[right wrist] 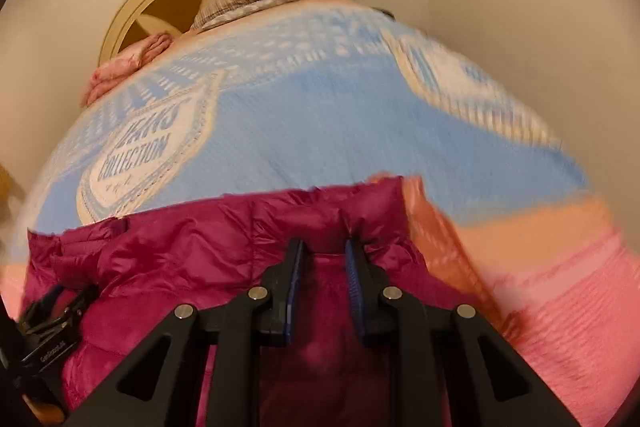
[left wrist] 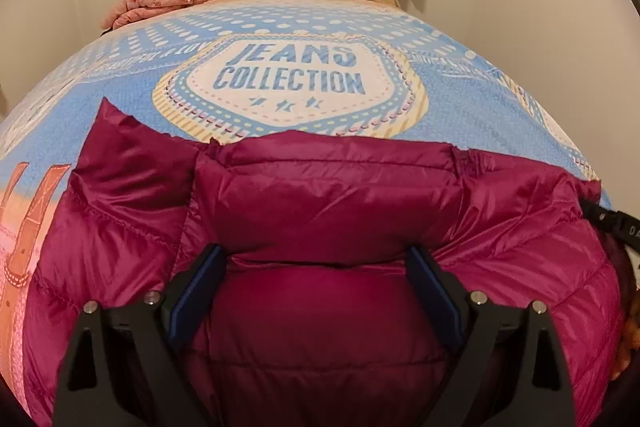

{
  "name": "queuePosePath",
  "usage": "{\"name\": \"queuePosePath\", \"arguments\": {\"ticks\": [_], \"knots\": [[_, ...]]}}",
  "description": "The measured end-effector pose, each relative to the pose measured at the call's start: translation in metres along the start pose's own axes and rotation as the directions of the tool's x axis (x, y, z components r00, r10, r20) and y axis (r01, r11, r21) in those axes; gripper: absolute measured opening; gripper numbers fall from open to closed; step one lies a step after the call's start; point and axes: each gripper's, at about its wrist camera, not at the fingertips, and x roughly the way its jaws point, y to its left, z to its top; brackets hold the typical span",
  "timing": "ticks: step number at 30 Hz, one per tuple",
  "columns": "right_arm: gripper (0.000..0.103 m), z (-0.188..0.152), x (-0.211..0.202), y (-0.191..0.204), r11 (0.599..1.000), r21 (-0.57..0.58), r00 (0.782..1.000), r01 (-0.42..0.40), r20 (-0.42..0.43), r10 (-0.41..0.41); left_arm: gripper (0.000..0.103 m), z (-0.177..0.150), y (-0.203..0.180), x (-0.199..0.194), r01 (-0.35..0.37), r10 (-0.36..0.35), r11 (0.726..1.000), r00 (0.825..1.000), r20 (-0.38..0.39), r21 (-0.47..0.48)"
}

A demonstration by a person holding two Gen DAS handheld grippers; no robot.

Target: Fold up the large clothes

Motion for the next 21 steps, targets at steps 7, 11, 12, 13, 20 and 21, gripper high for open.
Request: {"name": "queuePosePath", "arguments": {"ticks": [7,11,12,13,20,21], "knots": [[0.021,-0.007,0.017,-0.025,0.989,0.092,0.994,-0.113,0.008,0.112,0.095,0.0,0.0,0.0,-0.001,0.001,1.0,1.0,0.0,0.0],[0.018,-0.007,0.019,-0.036,0.973,0.155,0.985,-0.17,0.012,0.17,0.095,0.001,-0.001,0.0,-0.009,0.009,1.0,1.0,-0.004,0.006],[0.018,-0.006,0.019,-0.033,0.977,0.146,0.988,-0.156,0.007,0.156,0.095,0.001,-0.001,0.0,-0.011,0.011,1.0,1.0,-0.006,0.008],[0.018,-0.005,0.017,-0.029,0.981,0.135,0.99,-0.139,0.0,0.14,0.094,0.001,-0.001,-0.002,-0.003,0.003,1.0,1.0,-0.009,0.008],[0.018,-0.013,-0.078,0.043,0.97,-0.211,0.976,0.123,0.205,-0.079,0.094,-0.005,0.041,-0.073,0.103,-0.102,0.994,0.994,0.046,-0.019],[0.018,-0.022,-0.095,0.056,0.968,-0.233,0.974,0.095,0.222,-0.043,0.094,-0.009,0.053,-0.087,0.104,-0.101,0.993,0.993,0.068,-0.049]]}}
